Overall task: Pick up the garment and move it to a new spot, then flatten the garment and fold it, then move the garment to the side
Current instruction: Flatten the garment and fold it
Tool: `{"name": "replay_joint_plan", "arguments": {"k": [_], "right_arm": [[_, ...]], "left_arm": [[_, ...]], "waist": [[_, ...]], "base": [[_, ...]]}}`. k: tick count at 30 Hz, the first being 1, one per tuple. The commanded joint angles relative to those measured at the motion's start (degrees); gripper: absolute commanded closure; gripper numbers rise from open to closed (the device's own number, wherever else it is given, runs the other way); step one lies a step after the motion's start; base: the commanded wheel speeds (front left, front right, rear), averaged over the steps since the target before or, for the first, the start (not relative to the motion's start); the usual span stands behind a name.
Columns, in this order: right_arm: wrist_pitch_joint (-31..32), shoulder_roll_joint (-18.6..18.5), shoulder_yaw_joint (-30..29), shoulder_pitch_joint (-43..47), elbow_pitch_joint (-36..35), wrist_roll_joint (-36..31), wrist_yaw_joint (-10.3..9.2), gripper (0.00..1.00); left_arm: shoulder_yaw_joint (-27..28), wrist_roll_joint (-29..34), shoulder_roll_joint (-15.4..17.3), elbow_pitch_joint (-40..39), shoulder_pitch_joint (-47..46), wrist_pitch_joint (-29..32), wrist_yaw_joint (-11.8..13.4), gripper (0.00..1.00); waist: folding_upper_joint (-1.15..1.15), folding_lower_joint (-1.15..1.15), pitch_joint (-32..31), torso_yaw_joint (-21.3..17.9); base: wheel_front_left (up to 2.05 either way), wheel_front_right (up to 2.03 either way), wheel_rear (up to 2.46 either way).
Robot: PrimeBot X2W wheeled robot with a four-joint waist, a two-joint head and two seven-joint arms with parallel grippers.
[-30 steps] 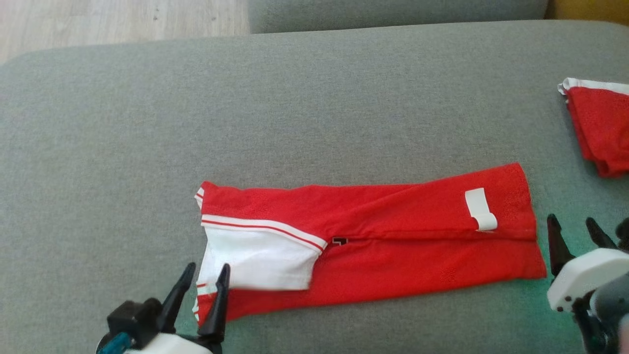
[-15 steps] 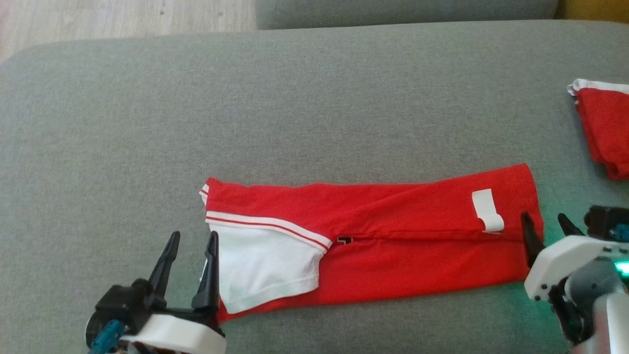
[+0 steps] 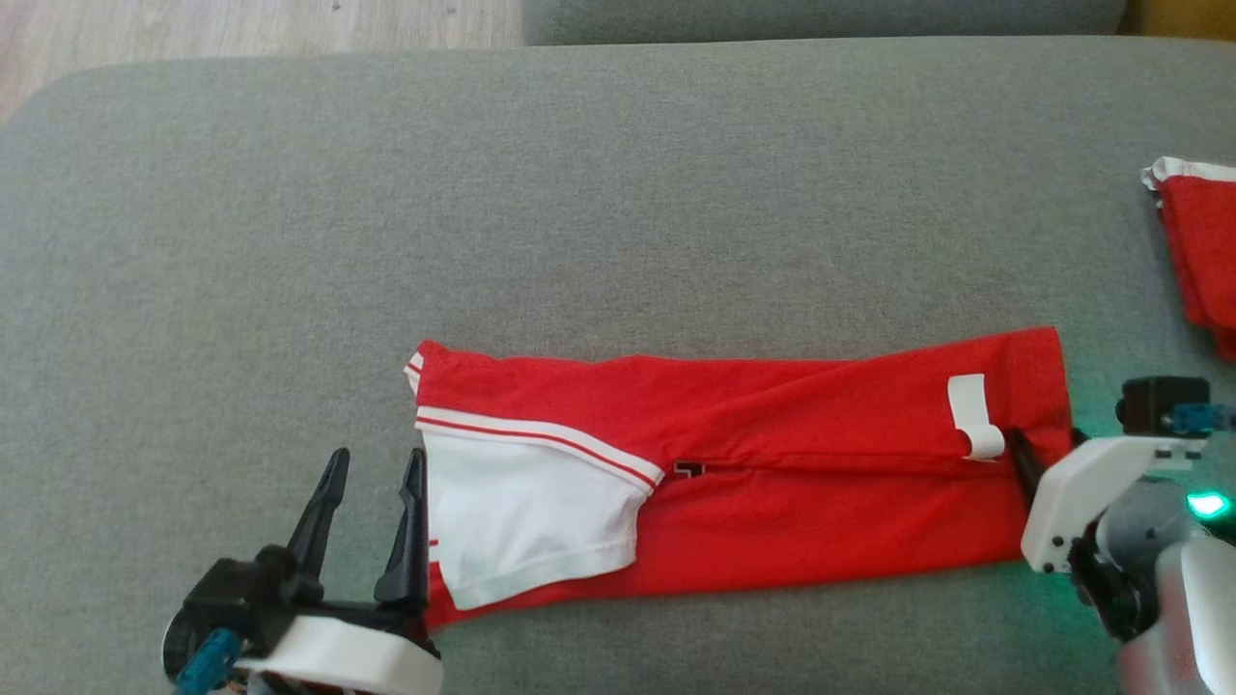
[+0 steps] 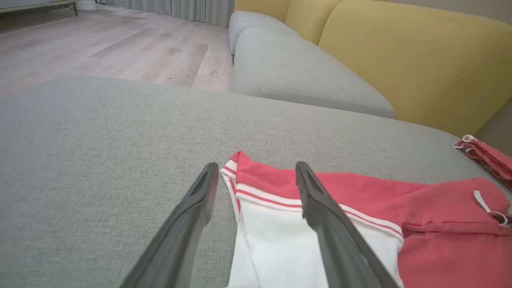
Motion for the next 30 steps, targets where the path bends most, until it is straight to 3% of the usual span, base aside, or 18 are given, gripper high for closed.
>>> {"name": "replay_joint_plan", "arguments": {"k": [1,2,3,4,8,15,22,26,30], "right_arm": [[1.1,-0.9,1.8,-1.6,-0.8,0.8,-0.04,0.26],[1.5,-1.0,2.1,-1.8,-0.6,1.0,-0.04,0.33],[1.8,-1.0,2.4,-2.0,-0.4,1.3,-0.04,0.49],[2.1,-1.0,2.6,-2.2,-0.2,1.7,-0.04,0.54],[1.1,-1.1,2.6,-3.3,-0.2,3.0,-0.04,1.0],[-1.5,-2.4,-1.6,-4.0,-3.9,3.5,-0.04,1.0],[-0.3,-3.8,-8.0,-1.4,-10.5,2.7,-0.04,1.0],[0.6,-1.8,-7.3,-0.4,-14.5,4.2,-0.04,1.0],[2.3,0.6,-2.8,0.8,-18.9,8.9,-0.04,1.0]], "left_arm": [[2.8,0.5,1.4,-1.9,-2.4,-0.3,0.5,0.0],[2.9,0.5,1.5,-2.1,-2.4,-0.2,0.5,0.0],[2.9,0.5,1.5,-2.2,-2.4,-0.2,0.6,0.0],[2.9,0.5,1.6,-2.2,-2.4,-0.3,0.6,0.0],[2.9,0.5,1.7,-2.3,-2.4,-0.3,0.7,0.0],[2.5,0.7,1.5,-2.3,-2.3,-0.2,0.9,0.0],[1.6,0.9,0.9,-1.9,-3.1,-0.2,0.4,0.0],[1.1,1.0,0.4,-1.0,-3.6,-0.3,0.2,0.0],[0.6,0.9,-0.2,0.0,-4.0,-0.3,-0.1,0.0]], "waist": [[0.0,0.0,0.0,-0.1],[0.0,0.0,0.0,-0.2],[0.0,0.0,0.0,-0.3],[0.0,0.0,0.1,-0.4],[0.0,0.0,-0.1,-0.9],[0.0,0.0,-1.0,-2.5],[0.0,0.0,-1.4,-4.7],[0.0,0.0,-1.9,-5.5],[0.0,0.0,-2.7,-5.4]], "base": [[0.0,0.0,0.0],[0.0,0.0,0.0],[0.0,0.0,0.0],[0.0,0.0,0.0],[0.0,0.0,0.0],[0.0,0.0,0.0],[0.0,0.0,0.0],[0.0,0.0,0.0],[0.0,0.0,0.0]]}}
